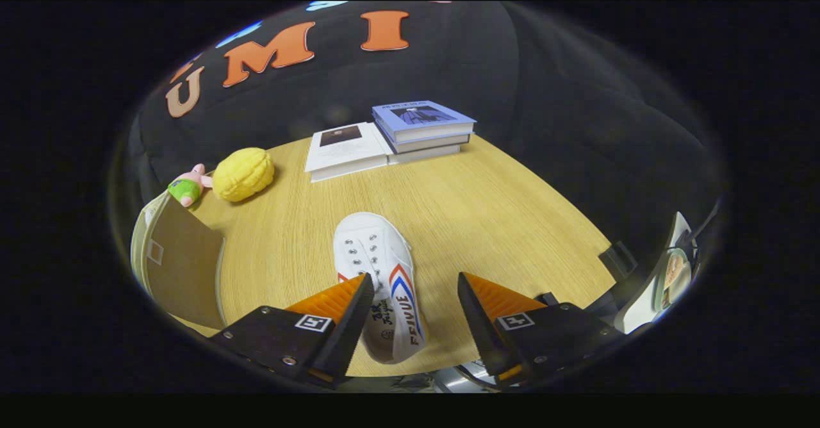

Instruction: Open the storage box then place both shoes into the box .Put the left shoe in first, then the right shoe, with the right side of both shoes facing outward in a uniform manner.

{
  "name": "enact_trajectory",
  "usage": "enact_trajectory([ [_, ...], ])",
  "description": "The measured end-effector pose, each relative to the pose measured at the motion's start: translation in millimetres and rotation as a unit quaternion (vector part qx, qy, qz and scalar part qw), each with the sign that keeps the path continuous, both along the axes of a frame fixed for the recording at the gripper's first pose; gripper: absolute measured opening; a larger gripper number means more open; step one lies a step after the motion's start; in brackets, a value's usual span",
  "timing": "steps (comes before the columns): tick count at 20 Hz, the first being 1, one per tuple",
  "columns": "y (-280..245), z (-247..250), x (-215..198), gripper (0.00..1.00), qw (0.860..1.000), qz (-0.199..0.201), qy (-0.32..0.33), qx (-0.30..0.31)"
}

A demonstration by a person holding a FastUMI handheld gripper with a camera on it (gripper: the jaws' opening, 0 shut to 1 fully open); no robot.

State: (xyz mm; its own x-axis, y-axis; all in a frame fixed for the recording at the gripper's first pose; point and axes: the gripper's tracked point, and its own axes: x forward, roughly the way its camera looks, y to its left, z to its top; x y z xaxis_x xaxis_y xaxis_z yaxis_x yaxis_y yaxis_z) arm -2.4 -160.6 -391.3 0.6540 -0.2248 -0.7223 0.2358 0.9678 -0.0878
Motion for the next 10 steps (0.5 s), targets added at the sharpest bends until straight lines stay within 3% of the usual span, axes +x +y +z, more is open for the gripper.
enact_trajectory([
  [7,11,-38,3,0.77,0.999,0.011,0.043,0.017],
  [10,11,-49,3,0.55,0.998,0.016,0.063,0.021],
])
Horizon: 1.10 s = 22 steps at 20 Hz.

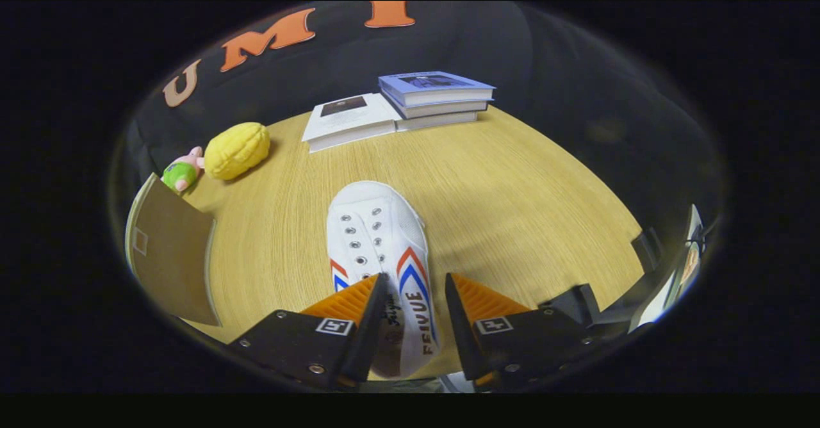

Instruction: Open the storage box then place both shoes into the box .Put the left shoe in first, then the right shoe, with the right side of both shoes facing outward in a uniform manner.

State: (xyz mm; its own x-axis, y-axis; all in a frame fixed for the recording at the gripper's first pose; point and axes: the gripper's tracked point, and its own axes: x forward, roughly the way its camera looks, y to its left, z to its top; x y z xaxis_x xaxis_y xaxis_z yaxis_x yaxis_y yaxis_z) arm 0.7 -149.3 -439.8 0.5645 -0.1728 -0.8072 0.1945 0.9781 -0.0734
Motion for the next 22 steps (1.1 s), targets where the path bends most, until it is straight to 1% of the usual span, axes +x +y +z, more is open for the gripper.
enact_trajectory([
  [1,2,-1,0,0.49,1.000,-0.002,0.002,0.008],
  [2,0,-1,2,0.38,1.000,-0.002,0.003,0.011],
  [5,-3,2,3,0.19,1.000,0.008,0.005,0.017],
  [6,-3,2,2,0.05,0.999,0.003,0.011,0.033],
  [8,0,5,-1,0.03,0.997,-0.016,0.027,0.070],
  [9,-1,10,-2,0.02,0.997,-0.018,0.030,0.072],
  [11,-4,19,1,0.00,0.997,-0.009,0.031,0.064],
  [14,6,37,11,0.00,0.996,0.003,0.018,0.089],
  [18,22,68,22,0.01,0.996,0.013,-0.019,0.087],
  [22,62,108,28,0.01,0.991,-0.002,-0.073,0.113],
])
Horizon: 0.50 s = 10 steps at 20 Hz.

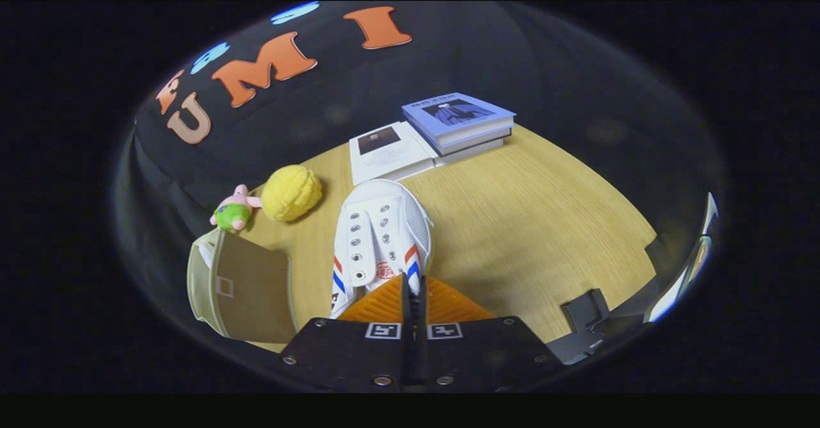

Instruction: Open the storage box then place both shoes into the box .Put the left shoe in first, then the right shoe, with the right side of both shoes facing outward in a uniform manner.

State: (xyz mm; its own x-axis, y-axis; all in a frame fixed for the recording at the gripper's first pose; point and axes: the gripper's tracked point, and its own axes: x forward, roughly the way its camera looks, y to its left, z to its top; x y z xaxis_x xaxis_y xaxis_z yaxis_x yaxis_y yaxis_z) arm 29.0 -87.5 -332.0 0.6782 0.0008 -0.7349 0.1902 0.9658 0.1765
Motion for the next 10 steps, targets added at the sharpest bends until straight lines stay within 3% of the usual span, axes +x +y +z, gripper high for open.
enact_trajectory([
  [4,54,37,-1,0.00,0.999,-0.017,-0.045,0.025],
  [10,139,60,-6,0.00,0.997,-0.006,-0.073,0.027],
])
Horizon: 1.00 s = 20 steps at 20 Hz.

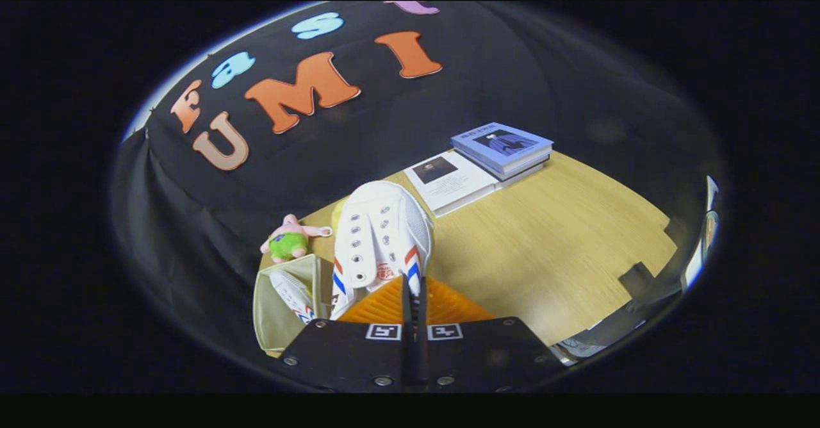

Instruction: Open the storage box then place both shoes into the box .Put the left shoe in first, then the right shoe, with the right side of both shoes facing outward in a uniform manner.

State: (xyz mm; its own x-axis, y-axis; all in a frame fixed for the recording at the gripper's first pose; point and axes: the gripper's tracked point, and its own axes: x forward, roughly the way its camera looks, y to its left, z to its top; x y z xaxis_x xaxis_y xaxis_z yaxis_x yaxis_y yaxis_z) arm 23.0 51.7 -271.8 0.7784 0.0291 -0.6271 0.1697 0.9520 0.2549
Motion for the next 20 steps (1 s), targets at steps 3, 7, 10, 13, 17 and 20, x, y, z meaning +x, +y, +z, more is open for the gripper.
enact_trajectory([
  [3,42,2,-2,0.00,1.000,0.019,-0.004,-0.003],
  [7,95,-9,-4,0.00,0.998,0.052,-0.002,-0.019],
  [10,118,-18,-6,0.00,0.997,0.074,0.005,-0.026],
  [13,135,-31,-6,0.00,0.995,0.089,0.013,-0.047],
  [17,142,-51,-10,0.01,0.992,0.098,0.033,-0.075],
  [20,143,-69,-16,0.01,0.990,0.099,0.054,-0.080],
])
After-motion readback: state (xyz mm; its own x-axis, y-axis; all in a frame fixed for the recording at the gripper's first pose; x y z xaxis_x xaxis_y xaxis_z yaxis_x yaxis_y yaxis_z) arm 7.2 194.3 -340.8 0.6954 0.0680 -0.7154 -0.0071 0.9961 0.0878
